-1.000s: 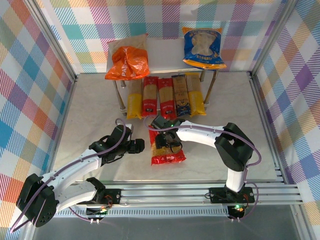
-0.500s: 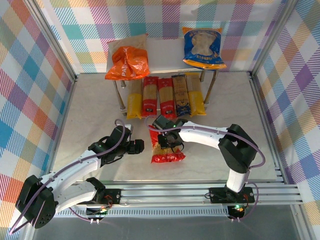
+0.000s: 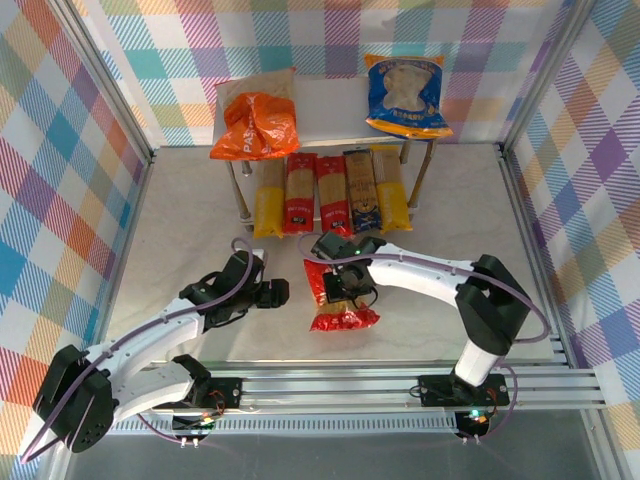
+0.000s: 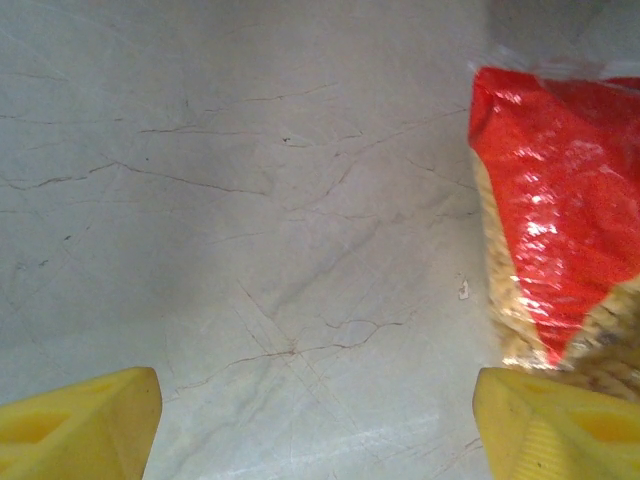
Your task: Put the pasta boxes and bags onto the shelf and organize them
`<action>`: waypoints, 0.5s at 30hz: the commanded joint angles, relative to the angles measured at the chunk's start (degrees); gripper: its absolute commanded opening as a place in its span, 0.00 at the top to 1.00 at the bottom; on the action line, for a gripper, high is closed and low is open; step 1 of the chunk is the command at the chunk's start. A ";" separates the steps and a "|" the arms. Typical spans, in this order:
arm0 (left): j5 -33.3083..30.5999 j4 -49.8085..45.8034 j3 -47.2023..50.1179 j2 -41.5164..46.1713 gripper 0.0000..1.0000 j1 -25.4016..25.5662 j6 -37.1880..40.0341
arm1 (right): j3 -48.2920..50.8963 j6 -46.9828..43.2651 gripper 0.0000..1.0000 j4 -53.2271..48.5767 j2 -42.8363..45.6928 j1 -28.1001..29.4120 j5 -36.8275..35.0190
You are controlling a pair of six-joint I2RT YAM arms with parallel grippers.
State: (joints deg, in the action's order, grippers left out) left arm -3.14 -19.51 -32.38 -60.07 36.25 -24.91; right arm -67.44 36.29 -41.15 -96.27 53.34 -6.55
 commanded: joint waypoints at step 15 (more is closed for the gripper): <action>-0.32 6.20 0.38 -5.99 0.22 0.40 -0.90 | -10.63 -7.98 1.00 -12.12 21.51 0.62 -2.91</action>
State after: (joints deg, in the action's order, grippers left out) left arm -3.11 -15.46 -32.38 -65.41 36.25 -24.95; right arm -72.20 31.05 -52.95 -79.13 53.65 -6.46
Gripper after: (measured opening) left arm 0.783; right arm 0.070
